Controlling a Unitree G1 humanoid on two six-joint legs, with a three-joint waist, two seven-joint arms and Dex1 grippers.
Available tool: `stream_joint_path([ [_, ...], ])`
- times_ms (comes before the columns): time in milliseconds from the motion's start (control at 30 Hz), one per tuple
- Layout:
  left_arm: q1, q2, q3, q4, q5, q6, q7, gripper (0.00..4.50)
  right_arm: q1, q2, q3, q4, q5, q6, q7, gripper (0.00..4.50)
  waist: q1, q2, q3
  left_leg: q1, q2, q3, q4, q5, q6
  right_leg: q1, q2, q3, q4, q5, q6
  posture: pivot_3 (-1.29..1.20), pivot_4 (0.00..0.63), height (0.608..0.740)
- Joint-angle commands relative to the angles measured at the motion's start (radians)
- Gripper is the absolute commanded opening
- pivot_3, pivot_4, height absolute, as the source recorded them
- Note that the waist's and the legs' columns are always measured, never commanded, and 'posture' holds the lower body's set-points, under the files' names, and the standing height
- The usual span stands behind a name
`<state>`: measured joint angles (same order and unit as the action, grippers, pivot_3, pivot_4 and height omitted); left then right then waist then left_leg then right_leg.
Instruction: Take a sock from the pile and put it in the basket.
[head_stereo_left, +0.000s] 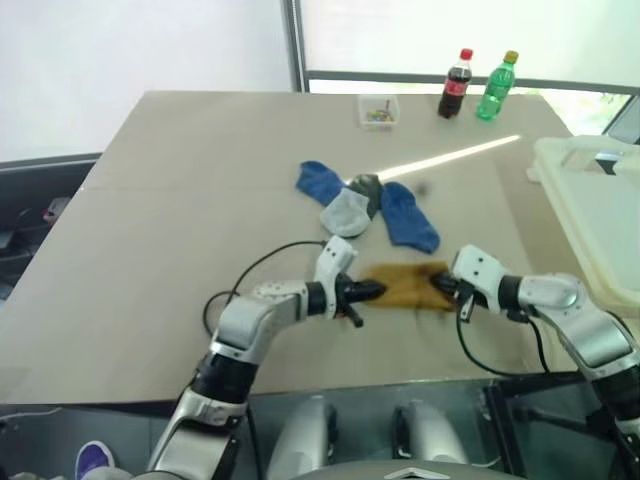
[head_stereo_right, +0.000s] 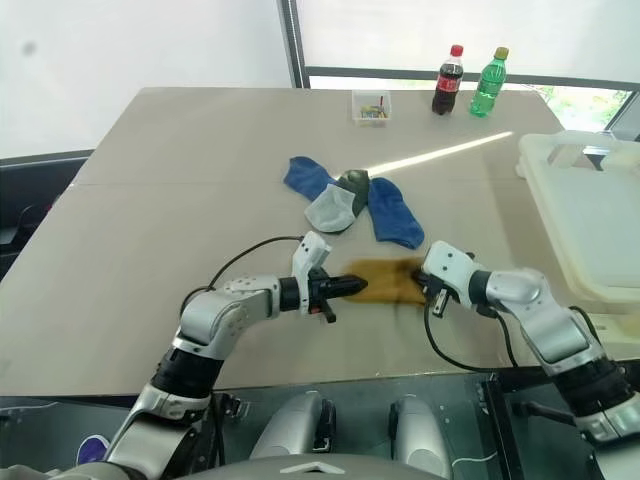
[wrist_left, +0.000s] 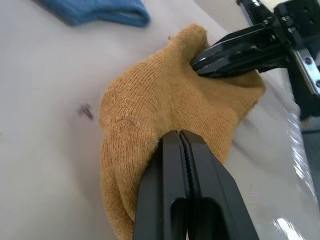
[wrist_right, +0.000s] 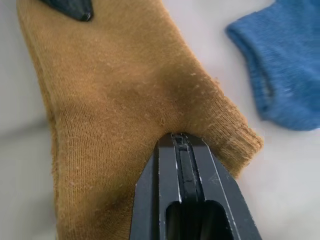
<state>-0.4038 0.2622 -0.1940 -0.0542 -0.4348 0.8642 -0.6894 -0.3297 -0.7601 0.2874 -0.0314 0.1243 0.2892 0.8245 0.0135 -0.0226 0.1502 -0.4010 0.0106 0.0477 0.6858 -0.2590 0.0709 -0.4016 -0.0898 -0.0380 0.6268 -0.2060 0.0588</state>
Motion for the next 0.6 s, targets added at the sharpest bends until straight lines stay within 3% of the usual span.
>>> stream_joint_path([
  [33, -0.035, -0.007, 0.026, 0.017, 0.007, -0.002, 0.032, 0.07, -0.016, -0.006, -0.004, 0.105, -0.019, 0.032, 0.059, 0.0, 0.001, 0.0, 0.0, 0.0, 0.0, 0.0, 0.0, 0.0, 0.0, 0.0, 0.0, 0.0, 0.0, 0.0, 0.0, 0.0, 0.15, 0.732],
  [233, -0.01, 0.036, 0.088, -0.078, -0.099, 0.02, -0.051, 0.07, 0.033, -0.017, -0.055, -0.005, 0.02, 0.042, 0.105, 0.0, 0.001, 0.001, 0.0, -0.004, 0.0, -0.001, -0.003, 0.0, 0.0, -0.003, -0.002, 0.0, -0.001, 0.002, -0.005, 0.0, 0.15, 0.732],
  [267, -0.001, 0.05, 0.102, -0.103, -0.116, 0.026, -0.058, 0.45, 0.044, -0.013, -0.08, -0.031, 0.041, 0.059, 0.101, 0.42, 0.001, 0.001, 0.0, -0.01, 0.0, -0.001, -0.003, 0.0, 0.0, -0.009, -0.005, 0.0, -0.001, 0.002, -0.005, 0.0, 0.15, 0.732],
  [333, 0.014, 0.075, 0.163, -0.158, -0.152, 0.013, -0.061, 0.76, 0.087, -0.001, -0.172, -0.131, 0.115, 0.085, 0.077, 0.72, 0.004, 0.002, 0.001, -0.015, 0.0, -0.001, -0.003, 0.001, -0.001, -0.013, -0.005, -0.001, -0.001, 0.002, -0.005, 0.0, 0.15, 0.732],
  [433, 0.025, 0.124, 0.221, -0.195, -0.209, 0.034, -0.082, 2.06, 0.137, 0.016, -0.274, -0.255, 0.196, 0.146, 0.04, 2.07, 0.002, 0.005, 0.005, -0.017, -0.001, -0.002, -0.003, 0.001, -0.002, -0.014, -0.008, -0.001, -0.001, 0.002, -0.005, 0.0, 0.15, 0.732],
  [500, 0.03, 0.158, 0.231, -0.178, -0.219, 0.031, -0.108, 2.08, 0.162, 0.021, -0.304, -0.302, 0.231, 0.183, 0.031, 2.93, 0.001, 0.007, 0.006, -0.016, -0.001, -0.001, -0.003, 0.0, -0.001, -0.014, -0.007, -0.002, -0.002, 0.002, -0.005, 0.0, 0.15, 0.732],
  [600, 0.035, 0.208, 0.191, -0.106, -0.155, -0.03, -0.142, 2.08, 0.207, 0.021, -0.303, -0.336, 0.222, 0.196, 0.014, 2.62, 0.002, 0.008, 0.006, -0.016, -0.002, -0.001, -0.003, 0.0, 0.0, -0.014, -0.007, -0.002, -0.002, 0.002, -0.005, 0.0, 0.15, 0.732],
])
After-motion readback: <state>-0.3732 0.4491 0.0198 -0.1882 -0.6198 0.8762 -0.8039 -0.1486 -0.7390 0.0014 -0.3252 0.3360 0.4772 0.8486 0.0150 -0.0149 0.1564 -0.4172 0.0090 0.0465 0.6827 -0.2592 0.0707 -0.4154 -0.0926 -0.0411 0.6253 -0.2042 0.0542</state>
